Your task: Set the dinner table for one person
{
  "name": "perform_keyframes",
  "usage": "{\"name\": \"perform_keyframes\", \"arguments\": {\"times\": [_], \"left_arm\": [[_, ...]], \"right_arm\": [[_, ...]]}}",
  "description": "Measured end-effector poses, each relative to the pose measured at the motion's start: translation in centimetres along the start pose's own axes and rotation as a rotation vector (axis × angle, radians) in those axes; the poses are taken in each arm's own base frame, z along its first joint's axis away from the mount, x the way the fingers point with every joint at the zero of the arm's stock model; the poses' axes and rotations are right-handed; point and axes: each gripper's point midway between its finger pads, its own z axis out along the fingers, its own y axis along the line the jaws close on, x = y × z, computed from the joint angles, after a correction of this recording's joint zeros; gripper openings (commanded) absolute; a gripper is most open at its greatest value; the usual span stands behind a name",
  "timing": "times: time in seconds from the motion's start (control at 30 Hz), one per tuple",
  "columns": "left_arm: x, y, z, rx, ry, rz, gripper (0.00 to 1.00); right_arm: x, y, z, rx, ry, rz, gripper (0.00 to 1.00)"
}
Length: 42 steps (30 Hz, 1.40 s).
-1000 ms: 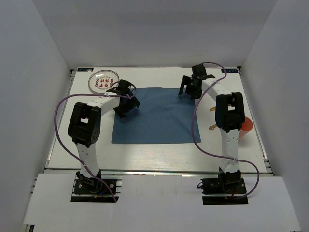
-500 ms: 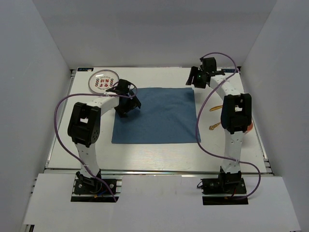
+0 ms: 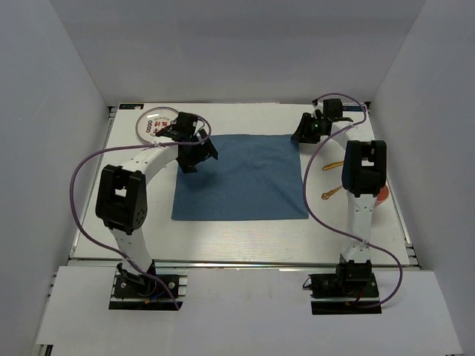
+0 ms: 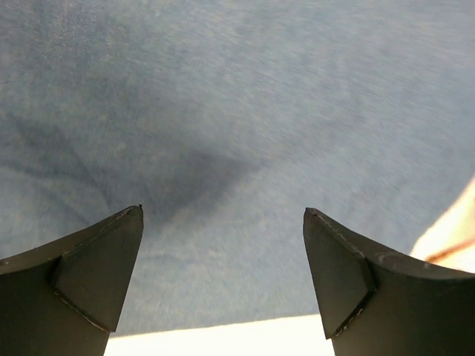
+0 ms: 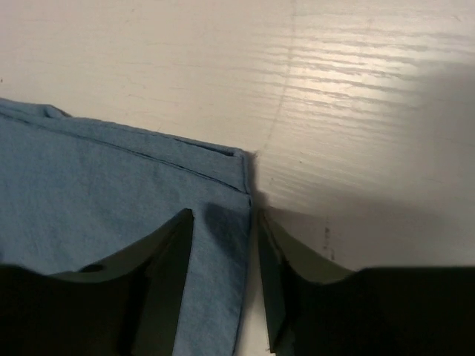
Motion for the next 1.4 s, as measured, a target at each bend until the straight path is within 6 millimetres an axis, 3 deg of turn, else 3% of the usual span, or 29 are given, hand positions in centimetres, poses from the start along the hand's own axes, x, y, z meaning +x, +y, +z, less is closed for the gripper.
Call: {"name": "perform_keyframes", "arguments": {"times": [0.07, 0.1, 0.2, 0.3, 0.4, 0.43, 0.47, 0.53, 0.63, 0.73, 0.77, 1.13, 1.23, 1.4], "left_arm": [[-0.3, -0.6, -1.5, 0.028, -0.016, 0.013, 0.98], [-0.5, -0.9, -2.3, 0.044, -0.026, 0.019, 0.98], [-1.1, -1.6, -4.6, 0.083, -0.061, 0.044, 0.98], [-1.3, -1.9, -6.6, 0.109, -0.093, 0.066, 0.98], [-1.5, -2.0, -8.2, 0.123, -0.116, 0.088, 0.98], [-1.5, -2.0, -8.5, 0.126, -0.121, 0.094, 0.98], [-1.5, -2.0, -8.6, 0.126, -0.124, 0.099, 0.98], [-1.5, -1.9, -8.7, 0.124, -0.123, 0.110, 0.98], [-1.1, -1.4, -8.3, 0.113, -0.109, 0.118, 0.98], [-0.7, -1.1, -8.0, 0.106, -0.097, 0.123, 0.98], [-0.6, -1.0, -7.9, 0.104, -0.093, 0.124, 0.98], [-0.4, -0.9, -7.9, 0.106, -0.087, 0.133, 0.98], [-0.4, -0.9, -7.8, 0.105, -0.085, 0.134, 0.98], [-0.4, -0.9, -7.8, 0.105, -0.086, 0.136, 0.98]], "right_arm": [[-0.1, 0.2, 0.3, -0.025, -0.002, -0.009, 0.39], [-0.2, 0.3, 0.4, -0.033, -0.004, -0.012, 0.29], [0.1, 0.2, 0.9, -0.050, 0.001, -0.010, 0.27], [-0.1, 0.1, 0.8, -0.048, -0.007, -0.013, 0.17], [-0.2, -0.3, 0.9, -0.034, -0.012, -0.008, 0.18], [-0.2, -0.4, 0.9, -0.027, -0.014, -0.006, 0.23], [-0.1, -0.5, 0.9, -0.024, -0.016, -0.001, 0.30], [-0.4, -0.4, 0.7, -0.013, -0.028, 0.000, 0.33], [-0.8, -0.6, 0.3, 0.011, -0.042, -0.005, 0.24], [-1.0, -0.7, 0.1, 0.023, -0.049, -0.008, 0.03], [-1.0, -0.8, 0.1, 0.026, -0.050, -0.009, 0.00], [-1.0, -0.6, 0.0, 0.014, -0.047, -0.005, 0.00], [-0.8, 0.4, -0.5, -0.025, -0.043, -0.003, 0.00], [-1.2, 4.2, -3.7, -0.135, -0.066, -0.013, 0.00]]}}
